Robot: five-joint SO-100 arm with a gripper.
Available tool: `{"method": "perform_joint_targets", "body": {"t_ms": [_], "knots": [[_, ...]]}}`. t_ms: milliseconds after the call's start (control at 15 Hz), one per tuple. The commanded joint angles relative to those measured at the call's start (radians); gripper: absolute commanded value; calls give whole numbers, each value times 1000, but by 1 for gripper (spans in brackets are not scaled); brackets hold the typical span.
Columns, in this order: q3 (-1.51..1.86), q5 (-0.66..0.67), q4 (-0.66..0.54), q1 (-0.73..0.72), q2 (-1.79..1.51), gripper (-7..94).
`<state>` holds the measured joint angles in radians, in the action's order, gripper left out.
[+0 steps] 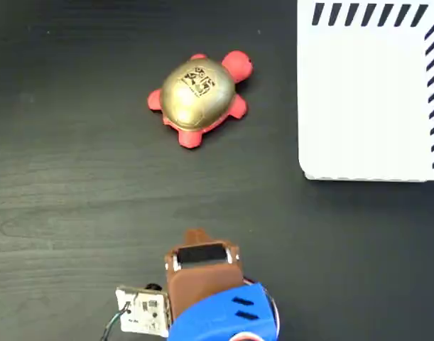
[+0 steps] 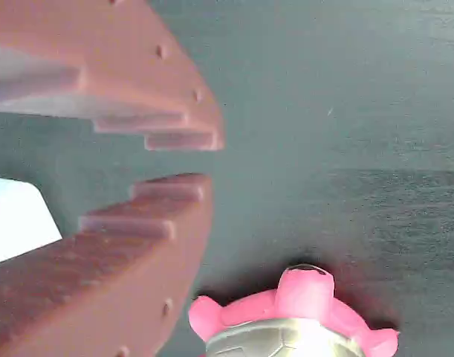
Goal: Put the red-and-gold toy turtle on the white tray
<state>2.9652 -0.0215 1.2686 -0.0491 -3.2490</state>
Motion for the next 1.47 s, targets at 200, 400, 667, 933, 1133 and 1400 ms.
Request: {"method": "perform_joint_targets", "body": {"t_ms": [200, 400, 667, 933, 1133, 1400], "knots": [[-37, -12, 6, -18, 0, 0], [-37, -12, 6, -18, 0, 0], [-37, -12, 6, -18, 0, 0], [-37, -12, 6, -18, 0, 0], [-37, -9, 6, -21, 0, 0], [-48, 46, -61, -80, 78, 0]]}}
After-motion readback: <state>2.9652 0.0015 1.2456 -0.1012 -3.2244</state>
